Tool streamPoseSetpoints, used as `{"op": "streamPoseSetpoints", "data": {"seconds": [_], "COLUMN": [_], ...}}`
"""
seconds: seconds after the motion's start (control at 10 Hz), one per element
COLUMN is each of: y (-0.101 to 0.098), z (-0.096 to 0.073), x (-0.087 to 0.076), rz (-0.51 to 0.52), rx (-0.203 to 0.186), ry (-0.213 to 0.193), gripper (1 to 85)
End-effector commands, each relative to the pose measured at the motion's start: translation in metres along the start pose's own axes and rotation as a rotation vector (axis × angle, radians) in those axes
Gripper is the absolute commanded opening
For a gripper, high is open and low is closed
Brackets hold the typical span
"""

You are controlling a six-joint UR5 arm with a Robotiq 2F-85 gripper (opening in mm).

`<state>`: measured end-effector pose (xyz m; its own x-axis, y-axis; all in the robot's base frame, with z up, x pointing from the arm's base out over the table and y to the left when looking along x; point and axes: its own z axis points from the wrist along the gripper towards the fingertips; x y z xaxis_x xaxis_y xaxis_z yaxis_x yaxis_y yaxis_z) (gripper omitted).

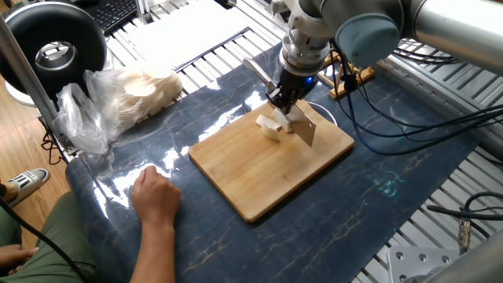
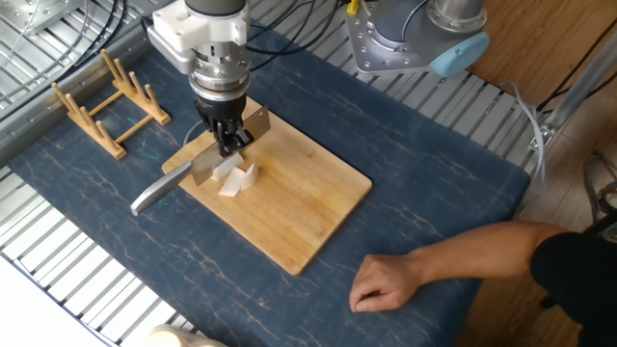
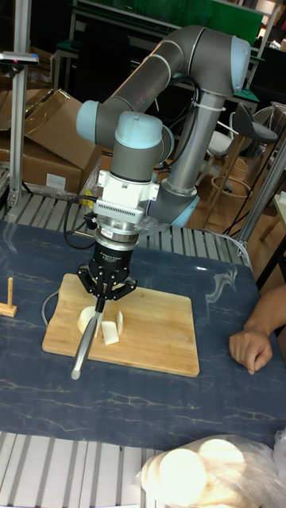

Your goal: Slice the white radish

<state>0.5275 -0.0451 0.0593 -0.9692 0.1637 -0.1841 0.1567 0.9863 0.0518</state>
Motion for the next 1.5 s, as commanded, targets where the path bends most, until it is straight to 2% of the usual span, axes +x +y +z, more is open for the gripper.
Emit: {"op": "streamPoseSetpoints", "data": {"seconds": [0.0, 1.4], "y": [0.0028, 0.0083], "z": [0.0008, 0.0091], "x": [-0.0025, -0.0099], "rz": [0.004, -0.008], "rx": [-0.018, -0.051], "ry": [-0.011, -0.053], "gripper": [1.0, 1.0]}}
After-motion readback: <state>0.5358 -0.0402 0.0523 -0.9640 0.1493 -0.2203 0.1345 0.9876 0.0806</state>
